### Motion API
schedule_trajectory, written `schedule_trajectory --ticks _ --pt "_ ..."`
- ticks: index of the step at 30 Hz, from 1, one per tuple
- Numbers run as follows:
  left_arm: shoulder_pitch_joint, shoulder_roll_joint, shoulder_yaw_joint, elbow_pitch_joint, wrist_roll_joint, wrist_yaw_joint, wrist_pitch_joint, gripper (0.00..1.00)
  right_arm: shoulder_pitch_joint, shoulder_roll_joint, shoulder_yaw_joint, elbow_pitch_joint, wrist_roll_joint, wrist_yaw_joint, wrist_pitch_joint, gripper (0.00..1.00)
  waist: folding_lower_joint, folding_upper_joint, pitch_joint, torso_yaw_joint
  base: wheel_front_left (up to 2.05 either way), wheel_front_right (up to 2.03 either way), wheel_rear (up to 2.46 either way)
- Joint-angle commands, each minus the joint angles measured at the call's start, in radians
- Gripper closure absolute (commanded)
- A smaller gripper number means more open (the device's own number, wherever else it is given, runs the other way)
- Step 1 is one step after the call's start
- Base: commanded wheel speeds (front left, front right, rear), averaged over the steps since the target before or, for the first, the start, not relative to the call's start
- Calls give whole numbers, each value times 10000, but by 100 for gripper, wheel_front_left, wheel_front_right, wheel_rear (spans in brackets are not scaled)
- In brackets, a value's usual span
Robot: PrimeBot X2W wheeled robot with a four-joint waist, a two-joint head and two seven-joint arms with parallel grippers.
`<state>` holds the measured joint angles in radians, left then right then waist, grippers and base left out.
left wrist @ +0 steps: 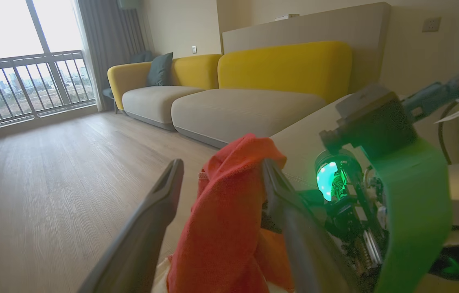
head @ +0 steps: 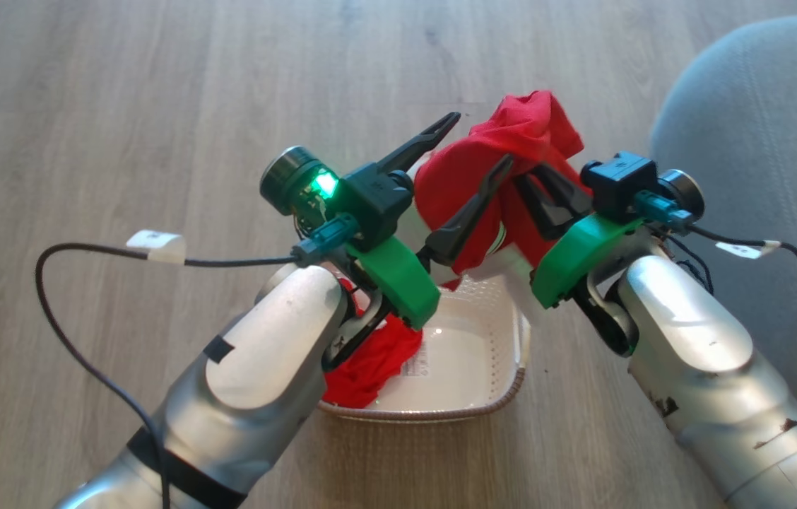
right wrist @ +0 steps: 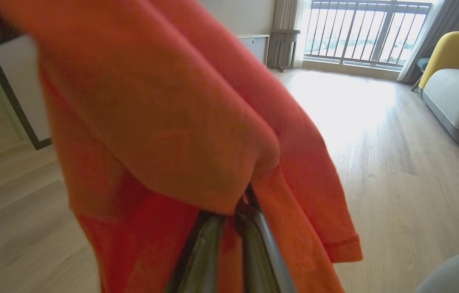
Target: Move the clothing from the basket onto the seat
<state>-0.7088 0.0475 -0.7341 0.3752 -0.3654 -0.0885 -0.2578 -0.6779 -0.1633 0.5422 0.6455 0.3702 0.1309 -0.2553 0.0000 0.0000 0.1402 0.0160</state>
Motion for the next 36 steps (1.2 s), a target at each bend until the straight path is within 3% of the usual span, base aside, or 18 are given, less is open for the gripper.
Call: schedule_trajectory --ticks 1,17,36 --pt "-175 124 515 -221 155 -78 -39 0 19 59 -189 -478 -88 -2 -64 100 0 0 99 -292 0 0 0" --pt "399 516 1094 294 282 -377 -39 0 712 269 -1173 -1373 -322 -2 -64 100 0 0 334 -2556 0 0 0" --pt "1072 1109 1591 235 272 -419 -39 0 1455 713 -1402 -2162 -49 -2 -64 100 0 0 414 -5046 0 0 0"
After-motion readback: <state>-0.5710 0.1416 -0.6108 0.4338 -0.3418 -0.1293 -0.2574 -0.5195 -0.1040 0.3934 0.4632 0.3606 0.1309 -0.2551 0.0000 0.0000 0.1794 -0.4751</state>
